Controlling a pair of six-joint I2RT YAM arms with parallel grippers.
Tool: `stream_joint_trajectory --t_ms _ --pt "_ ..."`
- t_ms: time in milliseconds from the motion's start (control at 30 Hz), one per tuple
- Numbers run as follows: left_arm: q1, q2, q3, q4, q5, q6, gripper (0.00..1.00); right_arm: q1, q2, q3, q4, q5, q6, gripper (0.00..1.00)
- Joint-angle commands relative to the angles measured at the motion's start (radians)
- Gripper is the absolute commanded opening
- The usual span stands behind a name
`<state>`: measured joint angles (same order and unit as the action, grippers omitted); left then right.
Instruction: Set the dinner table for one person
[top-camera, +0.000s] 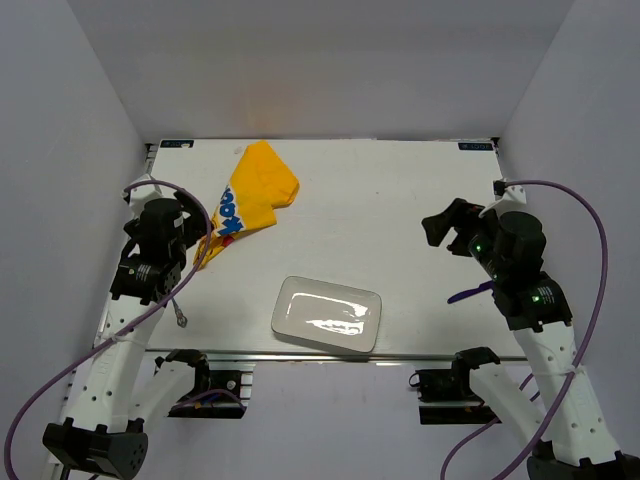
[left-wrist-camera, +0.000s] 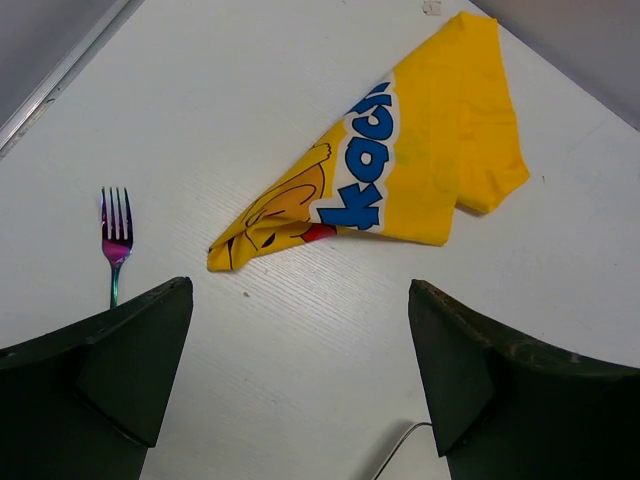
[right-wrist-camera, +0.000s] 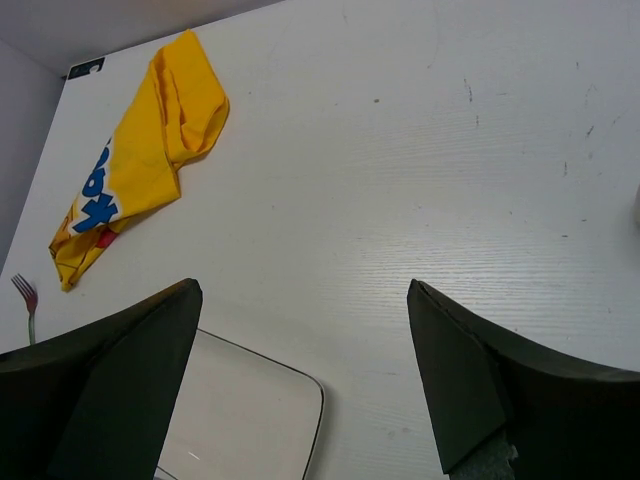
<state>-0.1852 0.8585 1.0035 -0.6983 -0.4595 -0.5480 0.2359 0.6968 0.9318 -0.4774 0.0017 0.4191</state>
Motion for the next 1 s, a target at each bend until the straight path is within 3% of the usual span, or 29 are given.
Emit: stream_joint_trajectory --t_ms 0,200,333,567,667,700,733,833,967 --pt "0.004 -0.012 0.015 0.002 -0.022 -0.013 0.98 -0.001 -0.013 0.029 0.008 0.023 -0.002 0.89" --pt "0.004 -0.015 0.030 -0.003 -0.019 -0.041 0.98 -0.003 -0.046 0.010 0.022 0.040 -0.005 0.89" --pt "0.013 0.036 0.102 -0.001 0.072 -0.009 0.98 -0.003 -0.048 -0.008 0.039 -0.026 -0.011 0.89" --pt "-0.007 0.379 0.395 -0.084 0.324 0.025 0.98 -0.003 0.021 -0.036 0.057 -0.137 -0.008 0.89" --pt "-0.020 0.589 0.587 -0.134 0.495 0.111 0.98 -0.003 0.088 -0.022 0.023 -0.176 -0.023 0.89" --pt "-0.031 0.723 0.651 -0.170 0.513 0.135 0.98 -0.003 0.107 -0.018 0.017 -0.193 -0.026 0.89" --pt "-0.046 0.793 0.782 -0.257 0.516 0.181 0.98 -0.001 0.130 -0.018 0.016 -0.203 -0.029 0.89" --pt "-0.115 1.010 0.956 -0.389 0.386 0.215 0.98 0.000 0.162 -0.019 0.023 -0.249 -0.040 0.89" --pt "-0.180 1.168 1.016 -0.415 0.254 0.229 0.98 0.002 0.179 -0.018 0.028 -0.288 -0.051 0.89"
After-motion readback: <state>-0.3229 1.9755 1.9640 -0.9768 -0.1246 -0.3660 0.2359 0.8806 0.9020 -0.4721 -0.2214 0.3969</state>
